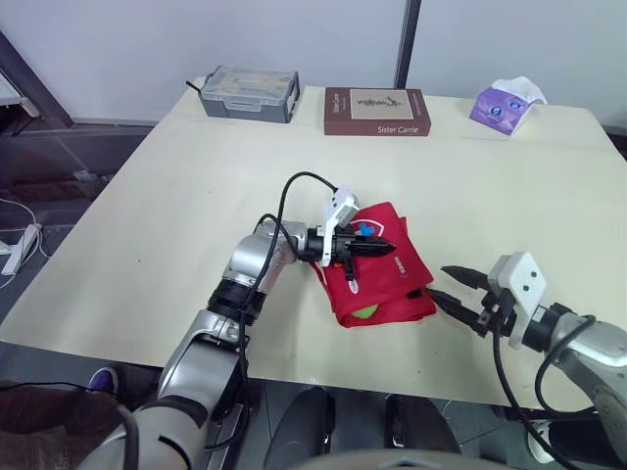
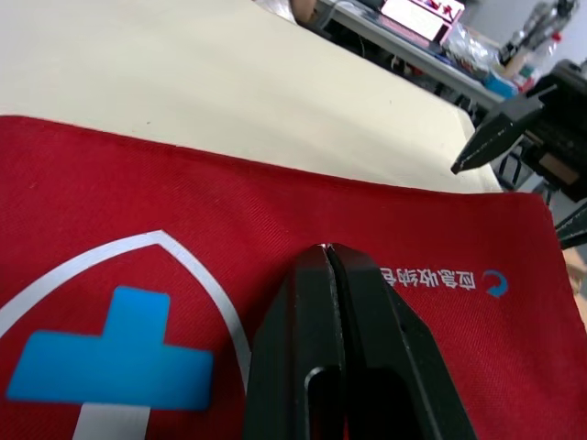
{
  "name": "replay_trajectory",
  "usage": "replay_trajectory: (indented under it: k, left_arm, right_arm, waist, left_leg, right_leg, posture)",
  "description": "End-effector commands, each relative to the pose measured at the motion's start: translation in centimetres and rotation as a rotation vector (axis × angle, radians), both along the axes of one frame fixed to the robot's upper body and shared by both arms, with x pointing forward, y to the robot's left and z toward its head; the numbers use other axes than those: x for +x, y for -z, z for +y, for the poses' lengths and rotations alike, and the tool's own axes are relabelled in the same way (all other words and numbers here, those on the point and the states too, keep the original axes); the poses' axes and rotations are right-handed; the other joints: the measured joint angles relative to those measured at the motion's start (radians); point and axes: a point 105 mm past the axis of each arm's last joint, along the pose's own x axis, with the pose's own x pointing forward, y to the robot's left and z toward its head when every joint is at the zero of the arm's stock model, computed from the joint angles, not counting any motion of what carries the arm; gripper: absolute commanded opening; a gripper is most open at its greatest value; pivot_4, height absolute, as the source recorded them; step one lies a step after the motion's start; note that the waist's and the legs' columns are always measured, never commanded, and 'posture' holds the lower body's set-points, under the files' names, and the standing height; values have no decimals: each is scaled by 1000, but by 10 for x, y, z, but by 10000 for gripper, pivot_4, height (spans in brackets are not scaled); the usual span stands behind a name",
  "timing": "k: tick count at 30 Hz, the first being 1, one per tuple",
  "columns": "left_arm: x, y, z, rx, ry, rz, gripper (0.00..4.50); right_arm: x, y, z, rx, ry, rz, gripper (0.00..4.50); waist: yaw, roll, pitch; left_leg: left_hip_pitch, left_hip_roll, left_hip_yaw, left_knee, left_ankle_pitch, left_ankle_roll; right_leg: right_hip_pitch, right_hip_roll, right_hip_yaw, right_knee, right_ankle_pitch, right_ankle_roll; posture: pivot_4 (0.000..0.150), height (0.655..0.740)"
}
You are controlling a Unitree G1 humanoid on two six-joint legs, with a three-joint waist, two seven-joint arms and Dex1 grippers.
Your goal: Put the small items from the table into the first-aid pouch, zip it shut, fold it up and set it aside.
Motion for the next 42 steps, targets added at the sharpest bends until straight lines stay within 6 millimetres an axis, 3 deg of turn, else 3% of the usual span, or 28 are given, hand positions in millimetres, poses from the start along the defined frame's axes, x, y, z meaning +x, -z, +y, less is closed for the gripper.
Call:
replay_trajectory:
  k: [1,3,10,15,19,23,27,29,32,36,37,38,40,42]
  left_arm:
    - [-13,34,-12,71,64,96,0]
    - [-14,33,-14,62,83,98,0]
    - [-28,40,-25,96,176,130,0]
    - [-36,65,-22,256,240,93,0]
    - [-33,83,-11,365,252,66,0]
    - [-27,96,-1,441,246,51,0]
    - [-21,108,5,501,242,20,0]
    - [-17,100,0,434,226,4,0]
    - [-8,57,-13,164,197,-34,0]
    - [-6,4,3,-70,200,-103,0]
    - [-8,-4,9,-98,201,-116,6119]
    - [-10,-11,15,-114,206,-124,7749]
    - [-15,-23,28,-132,201,-157,16929]
    - [-18,-36,43,-154,165,-177,27839]
  right_arm:
    - [15,13,1,-62,19,11,6564]
    - [19,23,10,-89,-12,28,1377]
    - [18,40,38,-63,-88,78,1377]
    - [10,40,50,-25,-122,83,1377]
    - [6,32,36,-12,-53,77,1377]
    - [-3,14,2,16,63,65,1377]
    - [-13,1,-6,53,88,69,1377]
    - [-14,-4,-7,88,104,80,1377]
    - [-13,-16,-3,184,109,96,1377]
    - [-11,-38,14,368,40,134,12980]
    - [-8,-39,16,386,38,156,19429]
    - [-3,-39,18,395,44,180,22586]
    - [6,-37,22,391,42,233,32399]
    - [18,-35,25,389,49,277,43181]
  waist:
    - [2,1,-1]
    - [4,1,-2]
    - [7,2,-4]
    - [7,2,-12]
    - [8,3,-17]
    - [22,2,-22]
    - [20,-1,-36]
    - [20,-1,-40]
    - [20,0,-42]
    - [4,7,-32]
    - [-3,7,-28]
    - [-4,8,-26]
    - [-8,8,-22]
    - [-11,9,-18]
  left_leg:
    - [0,0,-1,0,0,0]
    - [0,0,-1,0,0,0]
    - [0,-2,-5,1,0,1]
    - [2,-3,-6,0,-1,2]
    - [13,-4,-5,-1,-4,6]
    - [15,-5,-7,-1,-6,7]
    - [16,-6,-7,-1,-7,9]
    - [19,-5,-7,-1,-8,10]
    - [22,-5,-8,-1,-8,10]
    - [16,-5,-8,-1,-8,10]
    - [13,-5,-8,-1,-8,10]
    - [11,-5,-8,-1,-8,10]
    - [5,-5,-8,0,-8,10]
    - [-1,-5,-8,0,-7,10]
  right_leg:
    - [1,0,-1,-1,0,-1]
    - [1,0,-1,-1,0,0]
    - [3,-1,-2,-1,-1,1]
    - [6,-1,-3,-2,-1,2]
    - [16,-3,-3,-3,-7,1]
    - [19,-4,-3,-4,-8,2]
    - [21,-5,-1,-6,-9,2]
    - [24,-5,-2,-7,-10,4]
    - [28,-7,-3,-8,-12,7]
    - [21,-12,-4,-7,-9,3]
    - [19,-13,-3,-6,-9,2]
    - [16,-13,-3,-4,-9,2]
    - [9,-12,-2,-3,-6,5]
    - [3,-12,-2,-2,-5,4]
  posture:
    - [1500,7400]
    - [1500,7400]
    - [1500,7400]
    - [1500,7400]
    - [1500,7400]
    - [1500,7400]
    - [1500,7400]
    - [1500,7400]
    - [1500,7400]
    - [1500,7400]
    - [1500,7400]
    - [1500,7400]
    - [1500,7400]
    - [1500,7400]
